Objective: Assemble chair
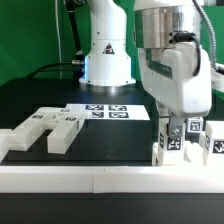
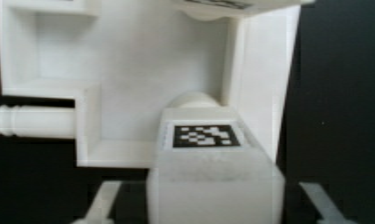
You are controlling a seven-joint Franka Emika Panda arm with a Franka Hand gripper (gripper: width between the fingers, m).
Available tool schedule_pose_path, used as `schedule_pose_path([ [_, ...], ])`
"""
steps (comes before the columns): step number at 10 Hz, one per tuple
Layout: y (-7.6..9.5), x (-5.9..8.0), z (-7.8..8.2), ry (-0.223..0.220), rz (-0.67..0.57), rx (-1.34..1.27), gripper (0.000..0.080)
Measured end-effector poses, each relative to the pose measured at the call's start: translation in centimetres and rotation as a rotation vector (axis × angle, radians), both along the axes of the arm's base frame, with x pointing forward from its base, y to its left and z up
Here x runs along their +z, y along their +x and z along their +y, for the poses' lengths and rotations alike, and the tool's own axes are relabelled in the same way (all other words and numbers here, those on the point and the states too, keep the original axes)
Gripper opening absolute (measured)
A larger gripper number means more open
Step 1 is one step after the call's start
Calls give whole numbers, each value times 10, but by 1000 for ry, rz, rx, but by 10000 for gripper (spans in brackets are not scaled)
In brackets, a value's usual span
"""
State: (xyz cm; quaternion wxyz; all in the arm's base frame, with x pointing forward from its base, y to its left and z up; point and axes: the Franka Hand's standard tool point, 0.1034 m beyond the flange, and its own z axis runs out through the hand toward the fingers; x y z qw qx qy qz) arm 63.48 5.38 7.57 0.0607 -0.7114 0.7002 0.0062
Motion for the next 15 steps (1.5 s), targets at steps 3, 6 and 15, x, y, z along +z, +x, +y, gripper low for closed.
schedule_pose_path([
  [3,0,0,1,29,14,-169,291],
  [6,-1,-1,1,22,12,-51,611],
  [15,1,1,2,-86,-53,842,649],
])
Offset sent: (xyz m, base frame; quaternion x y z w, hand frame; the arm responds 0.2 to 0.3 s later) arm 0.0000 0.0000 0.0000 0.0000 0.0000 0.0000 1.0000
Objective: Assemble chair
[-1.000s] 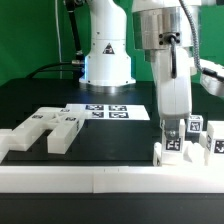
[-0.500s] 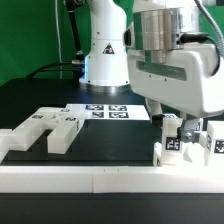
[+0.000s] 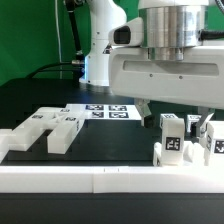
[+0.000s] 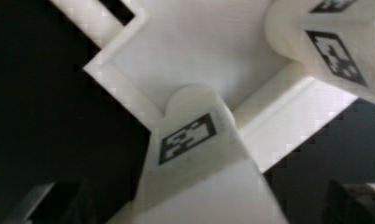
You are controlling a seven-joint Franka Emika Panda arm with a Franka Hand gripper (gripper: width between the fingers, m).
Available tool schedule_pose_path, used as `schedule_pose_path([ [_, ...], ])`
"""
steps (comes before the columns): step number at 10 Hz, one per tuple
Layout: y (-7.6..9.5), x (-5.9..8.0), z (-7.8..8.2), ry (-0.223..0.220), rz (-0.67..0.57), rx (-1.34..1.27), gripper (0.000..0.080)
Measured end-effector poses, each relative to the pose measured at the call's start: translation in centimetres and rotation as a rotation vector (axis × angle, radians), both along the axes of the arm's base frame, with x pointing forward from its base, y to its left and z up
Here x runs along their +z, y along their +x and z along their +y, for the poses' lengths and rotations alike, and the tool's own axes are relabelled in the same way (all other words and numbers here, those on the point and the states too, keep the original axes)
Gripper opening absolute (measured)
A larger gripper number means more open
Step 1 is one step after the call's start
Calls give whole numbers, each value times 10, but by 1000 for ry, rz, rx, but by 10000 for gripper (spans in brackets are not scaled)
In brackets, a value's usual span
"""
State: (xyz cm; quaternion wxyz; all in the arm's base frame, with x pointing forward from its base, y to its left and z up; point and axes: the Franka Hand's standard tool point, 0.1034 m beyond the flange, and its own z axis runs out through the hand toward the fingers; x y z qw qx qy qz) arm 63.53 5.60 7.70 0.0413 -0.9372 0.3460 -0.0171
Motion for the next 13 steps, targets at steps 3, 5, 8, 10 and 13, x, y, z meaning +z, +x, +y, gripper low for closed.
schedule_pose_path([
  [3,1,0,-1,-16,-14,176,649],
  [5,0,0,0,-28,-16,258,649],
  [8,2,1,-2,-77,-61,459,621],
  [10,2,0,-4,-79,-60,483,447],
  [13,2,-1,-4,-78,-59,472,289],
])
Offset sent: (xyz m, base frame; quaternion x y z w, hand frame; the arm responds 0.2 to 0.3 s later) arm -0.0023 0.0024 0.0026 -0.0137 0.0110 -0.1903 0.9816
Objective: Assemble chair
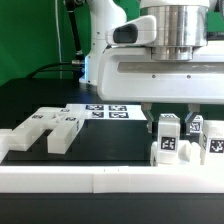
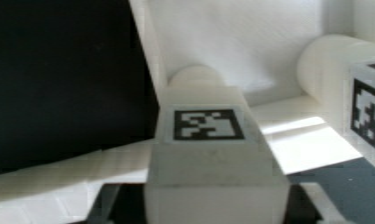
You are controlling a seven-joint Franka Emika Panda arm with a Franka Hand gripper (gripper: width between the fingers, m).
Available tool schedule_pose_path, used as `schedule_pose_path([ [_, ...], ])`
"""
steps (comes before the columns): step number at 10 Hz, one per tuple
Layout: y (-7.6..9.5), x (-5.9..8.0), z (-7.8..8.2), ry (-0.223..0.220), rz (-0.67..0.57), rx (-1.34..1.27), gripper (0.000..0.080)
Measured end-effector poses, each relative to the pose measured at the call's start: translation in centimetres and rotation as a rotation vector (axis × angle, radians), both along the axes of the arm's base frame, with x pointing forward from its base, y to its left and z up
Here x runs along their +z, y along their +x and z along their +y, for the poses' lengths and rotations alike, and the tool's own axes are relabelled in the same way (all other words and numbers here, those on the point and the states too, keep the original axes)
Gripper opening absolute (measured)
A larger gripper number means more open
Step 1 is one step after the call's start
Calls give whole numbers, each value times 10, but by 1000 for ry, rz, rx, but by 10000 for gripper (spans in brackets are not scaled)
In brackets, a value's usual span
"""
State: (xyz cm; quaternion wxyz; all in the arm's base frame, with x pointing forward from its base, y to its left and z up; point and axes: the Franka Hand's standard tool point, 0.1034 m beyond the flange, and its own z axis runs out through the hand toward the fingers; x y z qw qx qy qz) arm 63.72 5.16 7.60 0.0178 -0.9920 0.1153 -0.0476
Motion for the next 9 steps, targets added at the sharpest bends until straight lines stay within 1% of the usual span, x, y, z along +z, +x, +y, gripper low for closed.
schedule_pose_path([
  [1,0,0,-1,6,0,-28,289],
  [2,1,0,-5,34,0,-152,289],
  [3,1,0,-6,44,0,-247,289],
  [4,1,0,-5,59,2,-383,289],
  [6,1,-1,-6,83,4,-556,291],
  [9,0,-2,-4,123,25,-900,291],
])
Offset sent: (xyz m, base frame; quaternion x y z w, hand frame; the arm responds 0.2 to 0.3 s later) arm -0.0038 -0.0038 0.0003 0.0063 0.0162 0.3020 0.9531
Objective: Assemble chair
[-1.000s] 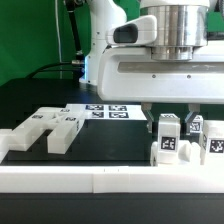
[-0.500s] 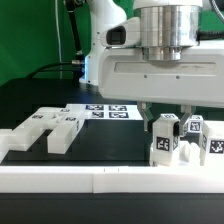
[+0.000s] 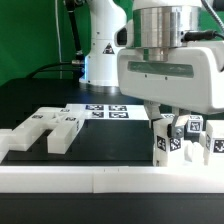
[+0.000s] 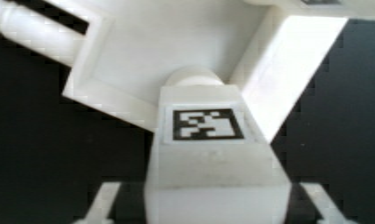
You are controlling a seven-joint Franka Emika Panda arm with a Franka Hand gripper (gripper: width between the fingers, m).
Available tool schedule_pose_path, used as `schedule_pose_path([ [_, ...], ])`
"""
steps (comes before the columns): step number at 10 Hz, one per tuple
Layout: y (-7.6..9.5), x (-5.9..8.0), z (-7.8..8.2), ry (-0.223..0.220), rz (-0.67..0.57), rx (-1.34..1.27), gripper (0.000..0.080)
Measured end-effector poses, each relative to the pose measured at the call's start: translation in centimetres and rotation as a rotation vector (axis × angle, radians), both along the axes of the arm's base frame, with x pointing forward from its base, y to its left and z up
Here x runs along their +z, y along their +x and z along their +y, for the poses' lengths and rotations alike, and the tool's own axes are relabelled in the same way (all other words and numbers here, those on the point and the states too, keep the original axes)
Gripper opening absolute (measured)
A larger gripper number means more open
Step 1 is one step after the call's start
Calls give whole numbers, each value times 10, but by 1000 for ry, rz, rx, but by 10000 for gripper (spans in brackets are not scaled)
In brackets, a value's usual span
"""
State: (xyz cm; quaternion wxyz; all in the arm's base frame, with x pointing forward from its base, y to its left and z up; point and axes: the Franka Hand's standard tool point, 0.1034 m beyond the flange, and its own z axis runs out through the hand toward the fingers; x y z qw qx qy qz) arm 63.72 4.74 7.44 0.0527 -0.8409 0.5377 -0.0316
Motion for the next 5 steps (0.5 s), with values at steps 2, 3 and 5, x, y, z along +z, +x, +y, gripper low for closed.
schedule_pose_path([
  [2,-2,0,1,30,22,-238,291],
  [3,-3,-1,4,45,34,-374,291],
  [5,-3,-1,5,61,44,-501,292],
])
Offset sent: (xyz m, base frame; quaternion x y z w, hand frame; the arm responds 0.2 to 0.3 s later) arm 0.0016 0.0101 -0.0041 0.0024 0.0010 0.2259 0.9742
